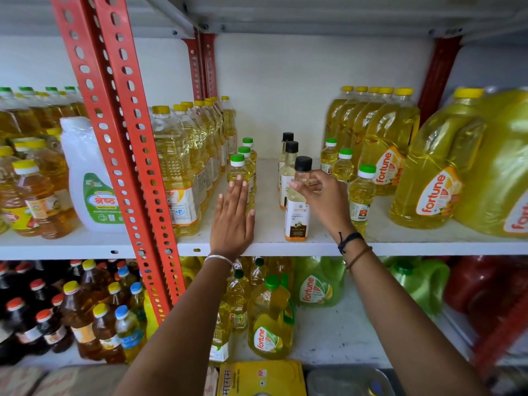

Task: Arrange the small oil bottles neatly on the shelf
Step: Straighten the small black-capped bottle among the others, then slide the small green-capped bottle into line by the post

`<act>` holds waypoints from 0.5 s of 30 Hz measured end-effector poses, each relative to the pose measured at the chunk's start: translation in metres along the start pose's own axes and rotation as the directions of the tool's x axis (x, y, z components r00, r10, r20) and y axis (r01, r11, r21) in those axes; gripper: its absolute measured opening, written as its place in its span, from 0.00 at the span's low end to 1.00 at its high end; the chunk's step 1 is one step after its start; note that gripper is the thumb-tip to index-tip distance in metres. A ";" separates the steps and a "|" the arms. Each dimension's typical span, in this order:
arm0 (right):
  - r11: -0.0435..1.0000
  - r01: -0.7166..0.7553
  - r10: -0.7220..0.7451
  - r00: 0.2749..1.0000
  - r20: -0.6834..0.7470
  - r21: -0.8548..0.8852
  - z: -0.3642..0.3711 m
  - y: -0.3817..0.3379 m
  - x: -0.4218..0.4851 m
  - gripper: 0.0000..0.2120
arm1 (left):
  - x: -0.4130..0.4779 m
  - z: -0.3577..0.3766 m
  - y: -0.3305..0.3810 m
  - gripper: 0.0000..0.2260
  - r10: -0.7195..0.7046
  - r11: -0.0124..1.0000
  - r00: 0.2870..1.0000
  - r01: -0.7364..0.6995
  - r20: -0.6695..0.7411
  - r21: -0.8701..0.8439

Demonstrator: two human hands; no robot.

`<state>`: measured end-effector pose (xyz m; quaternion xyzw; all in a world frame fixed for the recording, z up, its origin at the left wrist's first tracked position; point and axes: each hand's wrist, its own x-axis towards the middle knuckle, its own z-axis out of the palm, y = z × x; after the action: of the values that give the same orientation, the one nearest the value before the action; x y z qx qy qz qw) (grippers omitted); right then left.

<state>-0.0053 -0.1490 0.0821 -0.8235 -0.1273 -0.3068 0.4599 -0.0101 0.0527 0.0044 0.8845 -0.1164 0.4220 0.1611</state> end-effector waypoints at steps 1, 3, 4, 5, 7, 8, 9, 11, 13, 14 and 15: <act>1.000 -0.005 0.005 1.000 0.003 -0.013 0.000 0.000 -0.001 0.18 | 0.000 0.000 0.000 0.26 -0.001 1.000 1.000 0.001 0.000 0.002; 0.999 -0.005 0.006 1.000 0.013 -0.035 0.000 0.000 -0.003 0.20 | 0.000 0.000 0.000 0.26 0.003 1.000 1.000 -0.003 0.000 0.003; 0.999 -0.005 0.006 1.000 0.024 -0.041 0.001 -0.001 -0.004 0.22 | 0.001 -0.001 0.001 0.26 0.006 1.000 1.000 -0.006 0.000 -0.001; 0.999 -0.010 0.011 0.999 0.034 -0.040 0.000 -0.002 -0.006 0.24 | 0.001 -0.002 0.002 0.26 0.007 1.000 1.000 -0.007 -0.003 -0.010; 0.999 -0.005 0.005 1.000 0.005 -0.031 0.000 -0.005 -0.013 0.28 | 0.001 -0.006 0.003 0.26 -0.002 1.000 1.000 0.001 -0.017 -0.031; 0.999 0.022 -0.024 0.998 -0.050 -0.036 0.000 -0.008 -0.017 0.28 | 0.001 -0.010 0.002 0.26 -0.012 0.999 0.999 0.010 -0.031 -0.036; 0.998 0.057 -0.062 0.990 -0.124 -0.038 -0.001 -0.010 -0.022 0.28 | 0.001 -0.014 0.000 0.26 -0.019 0.999 0.999 0.017 -0.048 -0.029; 0.989 0.148 -0.139 0.950 -0.279 0.011 0.000 -0.018 -0.033 0.24 | 0.001 -0.025 -0.008 0.26 -0.016 1.000 0.996 0.017 -0.087 0.016; 0.963 0.257 -0.213 0.910 -0.355 0.083 0.005 -0.029 -0.042 0.20 | 0.002 -0.041 -0.021 0.26 0.002 0.996 0.991 0.010 -0.131 0.093; 0.948 0.301 -0.246 0.902 -0.354 0.108 0.009 -0.035 -0.044 0.18 | 0.004 -0.049 -0.027 0.26 0.012 0.991 0.988 0.009 -0.152 0.135; 0.934 0.334 -0.276 0.901 -0.335 0.127 0.014 -0.041 -0.045 0.17 | 0.007 -0.056 -0.034 0.26 0.022 0.984 0.985 0.010 -0.171 0.179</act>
<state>-0.0551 -0.1115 0.0758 -0.6890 -0.2084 -0.4884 0.4933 -0.0345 0.1050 0.0367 0.8552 -0.0662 0.5062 0.0890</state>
